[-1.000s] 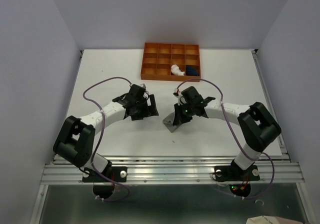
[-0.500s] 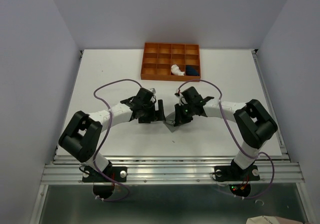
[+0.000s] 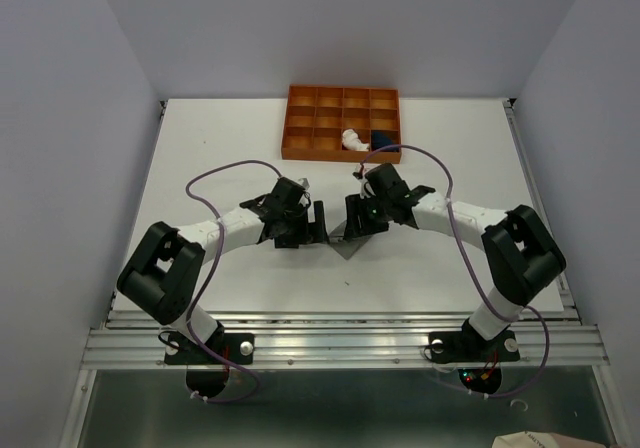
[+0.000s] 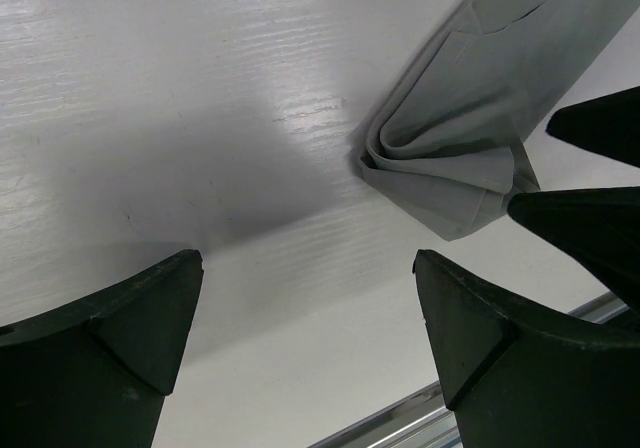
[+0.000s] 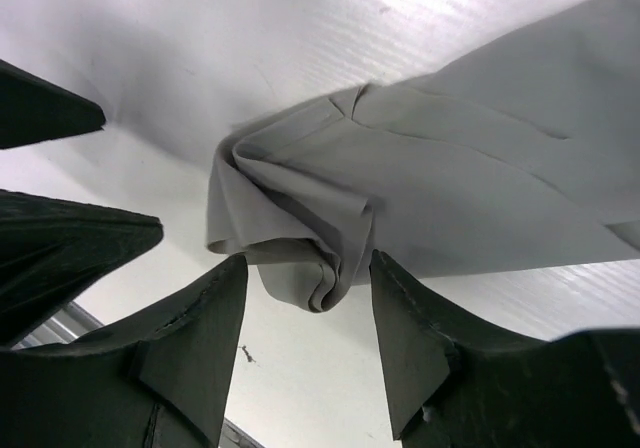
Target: Roll the underwear
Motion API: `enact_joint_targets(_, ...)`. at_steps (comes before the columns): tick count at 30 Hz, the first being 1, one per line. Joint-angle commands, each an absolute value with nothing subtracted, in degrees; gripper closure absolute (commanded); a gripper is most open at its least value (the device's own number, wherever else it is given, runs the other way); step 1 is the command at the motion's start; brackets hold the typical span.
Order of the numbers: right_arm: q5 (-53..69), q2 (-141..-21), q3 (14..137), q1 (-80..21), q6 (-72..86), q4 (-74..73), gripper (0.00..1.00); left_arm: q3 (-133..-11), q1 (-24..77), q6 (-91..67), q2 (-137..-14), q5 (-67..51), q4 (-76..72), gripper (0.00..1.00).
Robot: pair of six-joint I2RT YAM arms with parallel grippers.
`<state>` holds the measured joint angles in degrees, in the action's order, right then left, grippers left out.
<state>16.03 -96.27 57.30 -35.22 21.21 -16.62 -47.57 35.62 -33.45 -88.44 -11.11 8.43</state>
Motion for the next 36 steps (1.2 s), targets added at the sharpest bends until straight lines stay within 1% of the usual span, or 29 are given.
enact_joint_targets(1, 11.25, -91.94, 61.61, -34.98, 19.07, -18.02, 0.41, -46.58, 35.77, -32.7, -86.31, -11.16, 7.91, 0.01)
enact_joint_targets(8, 11.78, -89.21, 61.88, -34.98, 17.4, -18.9, 0.41, -47.99, 37.44, -32.26, -87.45, -11.51, 7.38, 0.01)
enact_joint_targets(13, 12.57, -86.93, 59.86, -34.98, 17.14, -18.9, 0.41, -50.27, 40.07, -31.29, -90.16, -10.72, 7.38, 0.01)
enact_joint_targets(18, 13.62, -85.08, 58.19, -34.98, 16.79, -18.9, 0.4, -54.22, 39.9, -32.08, -94.38, -6.17, 9.92, 0.01)
enact_joint_targets(22, 13.98, -83.68, 56.96, -34.98, 15.47, -18.98, 0.38, -58.78, 39.99, -31.29, -97.98, -5.19, 11.07, 0.01)
enact_joint_targets(29, 13.36, -79.46, 55.11, -34.98, 14.24, -18.9, 0.37, -60.82, 39.38, -31.11, -100.63, -2.38, 13.53, 0.02)
enact_joint_targets(31, 14.58, -78.67, 54.41, -34.98, 13.28, -18.55, 0.37, -61.35, 39.37, -31.11, -101.16, -1.76, 14.24, 0.03)
enact_joint_targets(33, 17.29, -78.23, 53.36, -34.98, 11.61, -17.85, 0.37, -61.79, 39.37, -30.94, -101.86, -2.02, 14.5, 0.07)
enact_joint_targets(36, 20.9, -78.05, 52.47, -34.98, 10.37, -16.18, 0.37, -61.7, 39.37, -30.85, -102.3, -3.43, 14.15, 0.07)
